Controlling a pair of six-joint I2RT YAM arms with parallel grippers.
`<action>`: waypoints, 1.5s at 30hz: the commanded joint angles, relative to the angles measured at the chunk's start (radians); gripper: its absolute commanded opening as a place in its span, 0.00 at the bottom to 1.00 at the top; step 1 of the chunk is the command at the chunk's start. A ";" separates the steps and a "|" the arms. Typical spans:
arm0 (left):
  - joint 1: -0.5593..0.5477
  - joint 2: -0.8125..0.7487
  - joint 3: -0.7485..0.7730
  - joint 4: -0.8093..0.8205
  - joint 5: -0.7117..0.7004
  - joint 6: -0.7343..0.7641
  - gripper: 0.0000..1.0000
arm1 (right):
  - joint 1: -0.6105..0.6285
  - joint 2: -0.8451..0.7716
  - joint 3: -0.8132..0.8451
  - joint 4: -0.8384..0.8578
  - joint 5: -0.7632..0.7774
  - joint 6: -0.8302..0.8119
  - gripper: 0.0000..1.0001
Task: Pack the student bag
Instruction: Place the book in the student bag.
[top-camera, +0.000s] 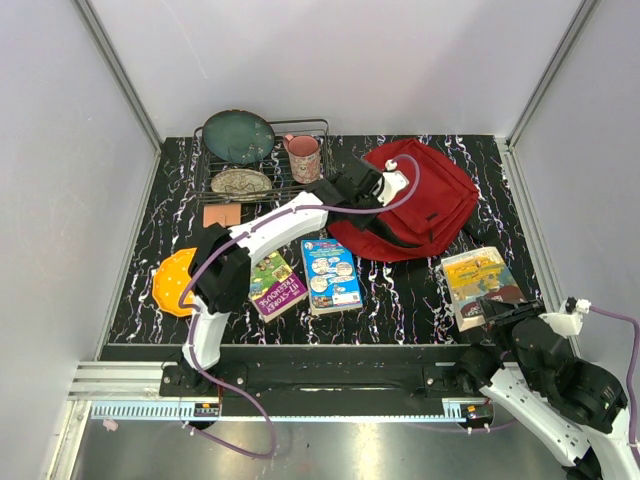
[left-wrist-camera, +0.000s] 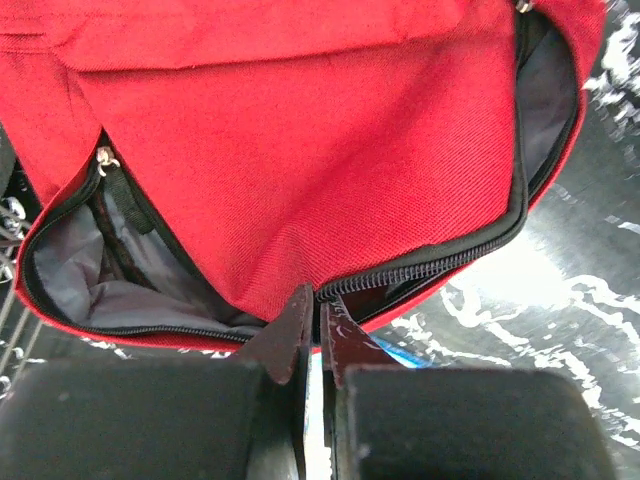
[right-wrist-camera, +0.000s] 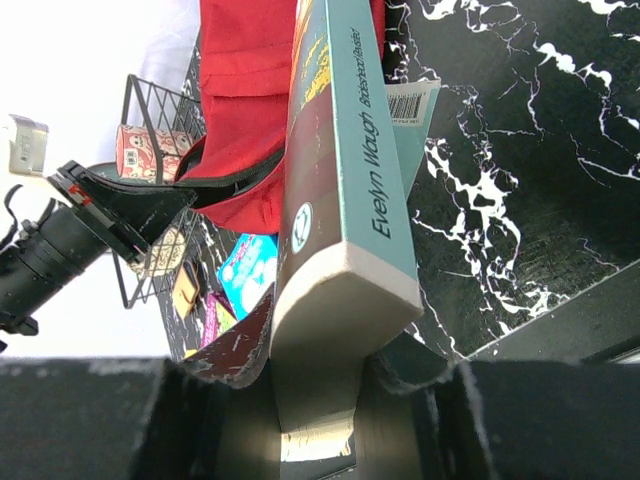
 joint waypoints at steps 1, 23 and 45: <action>0.001 -0.049 0.081 0.039 0.151 -0.192 0.00 | 0.002 -0.008 0.040 0.070 0.027 -0.005 0.00; -0.003 -0.168 0.125 0.345 0.111 -1.378 0.00 | 0.002 0.253 0.394 -0.091 0.249 -0.158 0.00; -0.033 -0.243 0.119 0.371 -0.219 -1.486 0.00 | 0.004 0.437 0.241 -0.084 0.208 0.032 0.00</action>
